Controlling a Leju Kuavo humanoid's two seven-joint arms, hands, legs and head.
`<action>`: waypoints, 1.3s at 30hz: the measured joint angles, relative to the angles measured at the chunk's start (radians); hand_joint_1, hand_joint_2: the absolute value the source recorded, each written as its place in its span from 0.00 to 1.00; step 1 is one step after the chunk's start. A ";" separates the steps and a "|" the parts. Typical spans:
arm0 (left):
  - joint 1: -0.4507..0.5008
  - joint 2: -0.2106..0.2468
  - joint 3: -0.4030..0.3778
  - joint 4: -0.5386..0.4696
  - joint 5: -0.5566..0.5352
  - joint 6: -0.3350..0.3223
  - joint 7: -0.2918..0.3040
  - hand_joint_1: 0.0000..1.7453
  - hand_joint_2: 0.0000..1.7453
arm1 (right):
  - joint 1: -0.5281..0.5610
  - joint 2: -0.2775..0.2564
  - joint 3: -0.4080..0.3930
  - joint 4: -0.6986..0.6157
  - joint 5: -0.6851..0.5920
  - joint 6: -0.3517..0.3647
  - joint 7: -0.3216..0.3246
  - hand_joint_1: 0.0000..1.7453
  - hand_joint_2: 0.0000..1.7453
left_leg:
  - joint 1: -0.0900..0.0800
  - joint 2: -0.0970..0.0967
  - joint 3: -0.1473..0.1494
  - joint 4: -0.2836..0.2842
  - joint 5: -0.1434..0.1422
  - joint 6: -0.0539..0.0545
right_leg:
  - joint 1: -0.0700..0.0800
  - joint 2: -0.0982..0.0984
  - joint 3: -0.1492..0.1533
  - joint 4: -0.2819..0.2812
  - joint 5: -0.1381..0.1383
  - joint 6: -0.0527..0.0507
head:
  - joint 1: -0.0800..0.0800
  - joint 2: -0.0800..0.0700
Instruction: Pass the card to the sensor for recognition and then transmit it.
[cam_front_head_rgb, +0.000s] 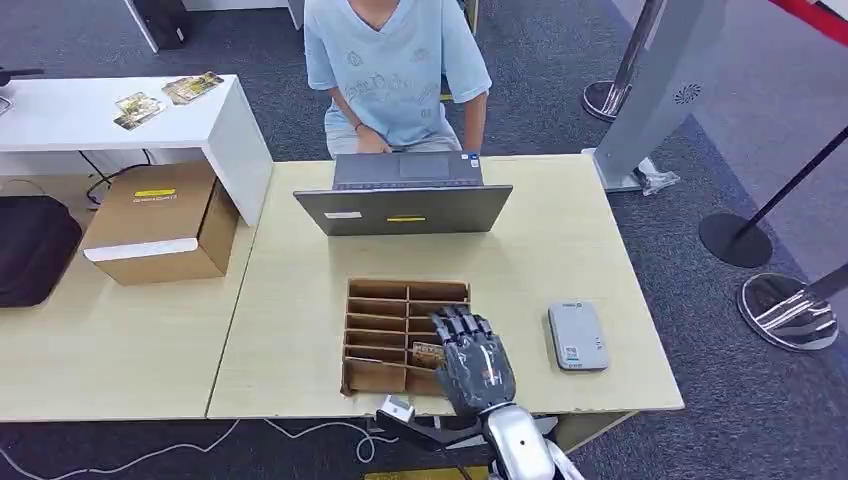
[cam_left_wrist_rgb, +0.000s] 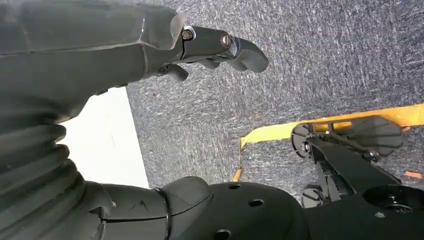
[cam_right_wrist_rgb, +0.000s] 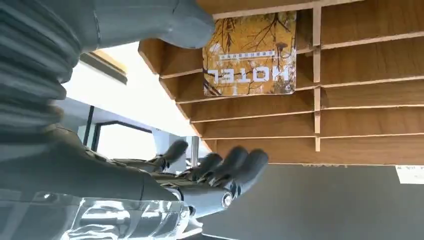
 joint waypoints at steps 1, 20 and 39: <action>0.000 0.000 0.000 0.000 0.000 0.000 0.000 0.00 1.00 | 0.000 0.000 0.000 0.000 0.000 0.002 0.000 0.36 1.00 | 0.000 0.000 0.000 0.000 0.000 0.000 | 0.000 0.000 0.000 0.000 0.000 0.000 | 0.000 0.000; 0.000 0.000 -0.010 0.000 -0.011 -0.002 0.000 0.00 1.00 | 0.001 0.000 0.000 0.008 0.000 0.004 -0.002 0.46 1.00 | 0.000 0.000 0.000 0.000 0.000 0.000 | 0.000 0.000 0.000 0.000 0.000 0.000 | 0.000 0.000; 0.000 0.000 -0.027 0.000 -0.021 -0.003 0.000 0.00 1.00 | -0.008 0.000 0.000 0.011 -0.002 0.003 -0.003 0.74 1.00 | 0.000 0.000 0.000 0.000 0.000 0.000 | 0.000 0.000 0.000 0.000 0.000 0.000 | 0.000 0.000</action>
